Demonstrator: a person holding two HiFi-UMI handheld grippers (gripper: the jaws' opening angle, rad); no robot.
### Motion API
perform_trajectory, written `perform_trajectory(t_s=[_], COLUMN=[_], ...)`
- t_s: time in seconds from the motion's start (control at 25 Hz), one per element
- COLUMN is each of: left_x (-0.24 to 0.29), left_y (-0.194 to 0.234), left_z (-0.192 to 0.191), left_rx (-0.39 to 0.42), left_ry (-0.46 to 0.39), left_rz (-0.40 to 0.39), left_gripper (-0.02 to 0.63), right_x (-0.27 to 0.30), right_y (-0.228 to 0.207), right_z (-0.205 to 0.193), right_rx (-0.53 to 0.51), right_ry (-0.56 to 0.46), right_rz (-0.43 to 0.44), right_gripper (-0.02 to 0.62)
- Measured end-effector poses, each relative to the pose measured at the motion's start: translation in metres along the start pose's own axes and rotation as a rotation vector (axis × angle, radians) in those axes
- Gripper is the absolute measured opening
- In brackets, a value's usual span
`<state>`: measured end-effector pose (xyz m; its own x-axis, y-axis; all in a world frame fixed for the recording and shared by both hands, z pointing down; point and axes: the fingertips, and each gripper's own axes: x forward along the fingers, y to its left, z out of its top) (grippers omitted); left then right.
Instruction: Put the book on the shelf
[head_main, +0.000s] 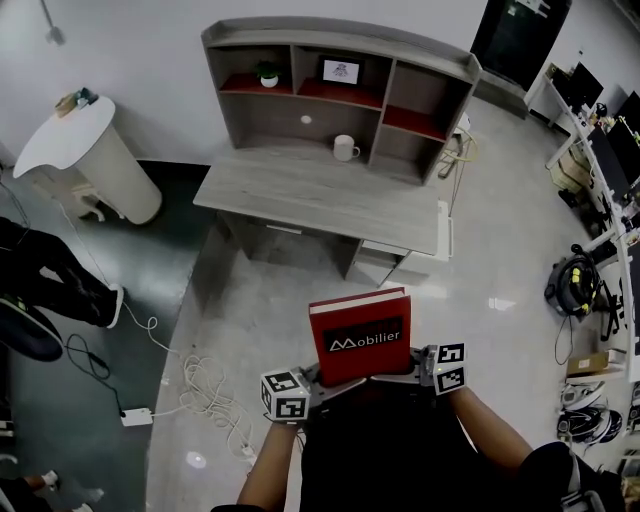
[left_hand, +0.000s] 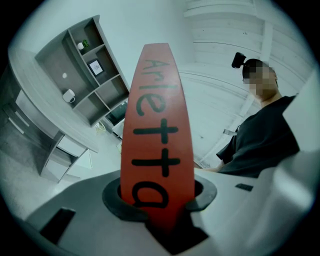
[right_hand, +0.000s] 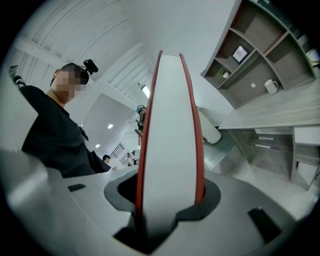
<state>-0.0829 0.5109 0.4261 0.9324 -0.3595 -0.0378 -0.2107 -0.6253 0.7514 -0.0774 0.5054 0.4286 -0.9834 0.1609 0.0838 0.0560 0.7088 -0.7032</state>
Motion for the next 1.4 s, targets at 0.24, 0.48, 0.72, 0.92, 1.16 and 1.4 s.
perform_trajectory(t_s=[0.24, 0.48, 0.72, 0.92, 1.16, 1.4], left_x=[-0.014, -0.015, 0.005, 0.042, 0.092, 0.141], left_y=[0.007, 0.022, 0.046, 0.077, 0.13, 0.196], left_z=[-0.002, 0.007, 0.029, 0.061, 0.103, 0.15], left_rx=[0.023, 0.023, 0.016, 0.007, 0.016, -0.018], left_ry=[-0.013, 0.002, 0.004, 0.054, 0.106, 0.129], left_rz=[-0.013, 0.022, 0.052, 0.034, 0.04, 0.037], left_gripper=[0.158, 0.158, 0.158, 0.158, 0.158, 0.158], right_x=[0.014, 0.02, 0.007, -0.021, -0.057, -0.09], right_y=[-0.004, -0.02, -0.048, -0.086, -0.149, -0.225], right_z=[-0.003, 0.002, 0.027, 0.06, 0.101, 0.15], right_rx=[-0.016, -0.014, -0.022, -0.014, 0.02, 0.055], right_ry=[0.014, -0.011, -0.026, -0.084, -0.149, -0.177], right_rz=[0.011, 0.034, 0.05, 0.016, -0.027, -0.066], right_gripper=[0.163, 0.163, 0.164, 0.164, 0.164, 0.164])
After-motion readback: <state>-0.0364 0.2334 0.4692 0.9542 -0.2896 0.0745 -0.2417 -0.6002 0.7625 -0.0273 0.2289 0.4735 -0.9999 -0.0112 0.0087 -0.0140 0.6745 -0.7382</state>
